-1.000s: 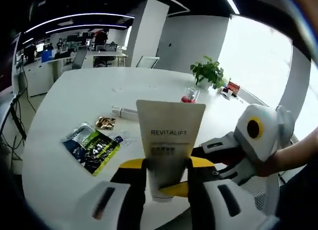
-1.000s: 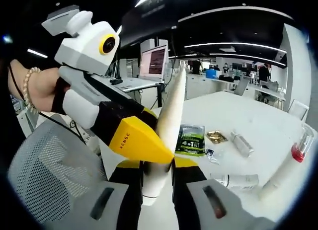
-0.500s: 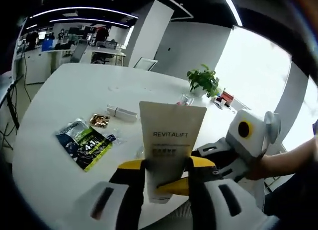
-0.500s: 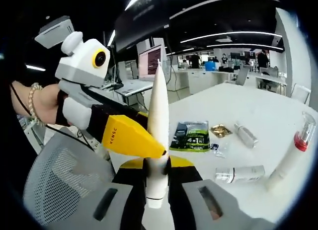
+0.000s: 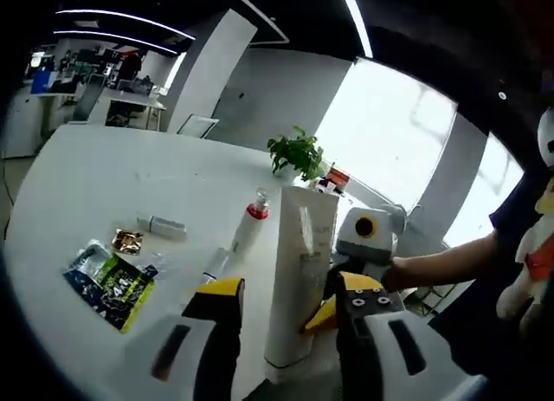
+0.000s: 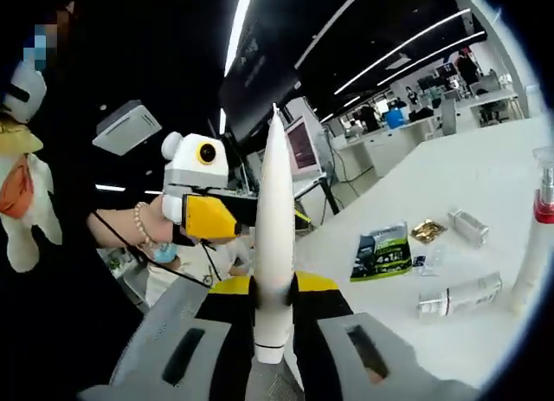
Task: Arrange the skincare products in the storage area until every visible bottle or jar stands upright without overlapping.
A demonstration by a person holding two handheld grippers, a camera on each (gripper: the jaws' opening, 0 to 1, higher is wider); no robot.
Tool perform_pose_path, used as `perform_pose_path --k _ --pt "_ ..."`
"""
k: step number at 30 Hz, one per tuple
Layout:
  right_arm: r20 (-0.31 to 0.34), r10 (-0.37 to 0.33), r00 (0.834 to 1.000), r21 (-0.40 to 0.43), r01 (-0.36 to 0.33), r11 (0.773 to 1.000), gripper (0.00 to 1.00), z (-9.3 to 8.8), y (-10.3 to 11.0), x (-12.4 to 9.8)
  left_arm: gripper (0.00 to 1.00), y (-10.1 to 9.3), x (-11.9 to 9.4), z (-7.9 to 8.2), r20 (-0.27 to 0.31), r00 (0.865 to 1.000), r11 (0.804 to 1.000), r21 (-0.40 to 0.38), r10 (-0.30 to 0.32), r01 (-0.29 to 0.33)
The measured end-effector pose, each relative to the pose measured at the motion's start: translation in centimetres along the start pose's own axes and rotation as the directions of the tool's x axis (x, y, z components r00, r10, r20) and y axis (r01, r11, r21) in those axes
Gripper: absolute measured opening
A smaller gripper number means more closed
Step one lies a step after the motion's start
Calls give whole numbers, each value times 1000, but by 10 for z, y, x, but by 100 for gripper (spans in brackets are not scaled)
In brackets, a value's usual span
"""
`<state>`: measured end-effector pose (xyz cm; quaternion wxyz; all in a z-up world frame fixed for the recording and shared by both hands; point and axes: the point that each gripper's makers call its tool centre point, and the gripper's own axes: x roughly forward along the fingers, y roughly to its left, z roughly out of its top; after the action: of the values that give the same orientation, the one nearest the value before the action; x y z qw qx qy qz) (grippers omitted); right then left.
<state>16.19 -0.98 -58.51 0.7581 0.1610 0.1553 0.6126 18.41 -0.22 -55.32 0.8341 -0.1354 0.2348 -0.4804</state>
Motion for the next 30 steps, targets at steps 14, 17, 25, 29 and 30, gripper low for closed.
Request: perform_pose_path --k 14,17,25,29,30 --pt "-135 190 972 -112 -206 972 15 6 37 1 34 -38 6 12 -159 978 961 219 -134 167" --pt "-153 188 970 -113 -207 972 15 -1 35 0 26 -35 9 4 -184 979 950 279 -91 140" --pt "-211 150 966 -153 -184 971 16 -15 24 -6 23 -46 19 -10 -221 972 931 333 -75 148" --pt "-243 100 965 -198 -150 969 17 -20 9 -9 23 -41 29 -15 -244 969 916 377 -45 137" --pt "-262 75 962 -220 -135 966 17 -23 4 -10 23 -38 33 -19 -262 965 905 402 -30 137"
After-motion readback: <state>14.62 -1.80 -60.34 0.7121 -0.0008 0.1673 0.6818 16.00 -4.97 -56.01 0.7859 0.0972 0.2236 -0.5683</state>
